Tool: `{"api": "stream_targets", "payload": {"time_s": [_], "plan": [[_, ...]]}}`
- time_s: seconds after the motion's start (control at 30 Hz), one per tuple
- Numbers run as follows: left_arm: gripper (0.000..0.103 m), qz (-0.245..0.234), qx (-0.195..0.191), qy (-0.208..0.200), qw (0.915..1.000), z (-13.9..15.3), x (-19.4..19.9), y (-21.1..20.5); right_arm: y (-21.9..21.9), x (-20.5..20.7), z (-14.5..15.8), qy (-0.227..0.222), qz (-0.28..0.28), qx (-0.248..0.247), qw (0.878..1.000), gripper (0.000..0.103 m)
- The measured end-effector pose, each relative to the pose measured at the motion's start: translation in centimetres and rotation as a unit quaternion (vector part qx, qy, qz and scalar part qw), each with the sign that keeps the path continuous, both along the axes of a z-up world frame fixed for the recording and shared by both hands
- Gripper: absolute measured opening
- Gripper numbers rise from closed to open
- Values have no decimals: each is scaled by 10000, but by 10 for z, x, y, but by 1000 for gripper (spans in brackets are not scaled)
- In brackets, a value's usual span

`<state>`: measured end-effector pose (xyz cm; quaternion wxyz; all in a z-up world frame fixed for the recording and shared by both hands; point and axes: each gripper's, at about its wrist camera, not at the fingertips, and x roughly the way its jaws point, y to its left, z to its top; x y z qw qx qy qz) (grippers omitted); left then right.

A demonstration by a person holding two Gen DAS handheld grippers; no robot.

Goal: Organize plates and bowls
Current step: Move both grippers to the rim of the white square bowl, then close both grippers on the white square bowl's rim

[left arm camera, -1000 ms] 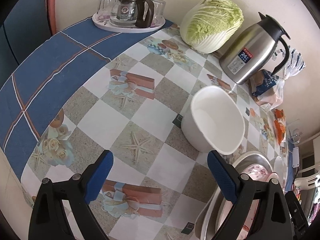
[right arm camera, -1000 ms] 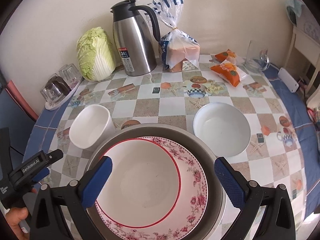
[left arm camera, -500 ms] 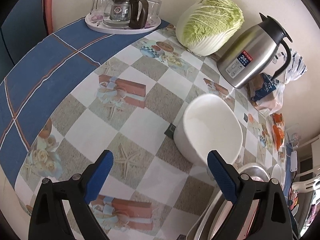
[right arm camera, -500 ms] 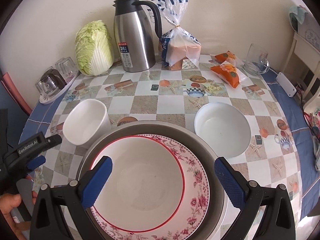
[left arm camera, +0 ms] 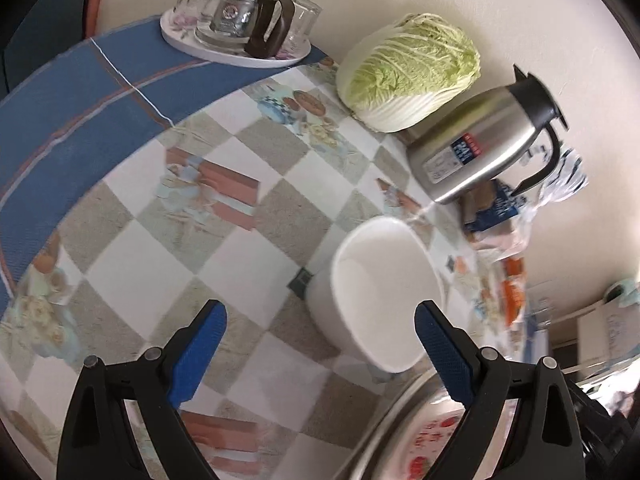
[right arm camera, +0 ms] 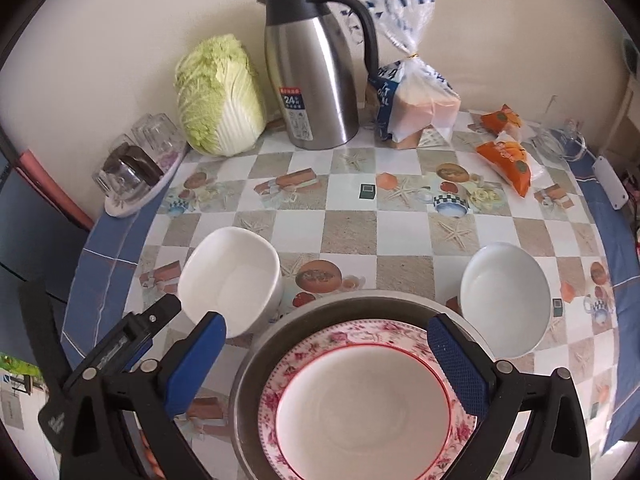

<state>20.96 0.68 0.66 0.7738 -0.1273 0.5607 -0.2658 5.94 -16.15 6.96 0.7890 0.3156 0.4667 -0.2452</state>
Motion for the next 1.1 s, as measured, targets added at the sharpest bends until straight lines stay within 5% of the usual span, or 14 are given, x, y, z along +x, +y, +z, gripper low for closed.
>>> {"api": "stream_targets", "payload": {"time_s": [0.27,0.5,0.6,0.83,1.0,1.1], "plan": [[95,39,-16,78,10000,-7,10,-3,-4,39,1,402,104,-112,9991,82],[89,89,61,193,9998,-18,16,-8,2,72,-25,801,293,-60,9963,78],[68,83,69,269,9996,-23,18,-12,2,83,-34,932,322,-96,9951,74],[56,38,4,540,9985,-38,21,-21,0,95,-55,1136,346,8,9929,63],[53,133,-111,700,9974,-45,23,-22,-3,99,-66,1148,336,175,9927,40],[41,118,-131,720,9972,-48,24,-24,-3,101,-71,1123,372,219,9927,31]]}}
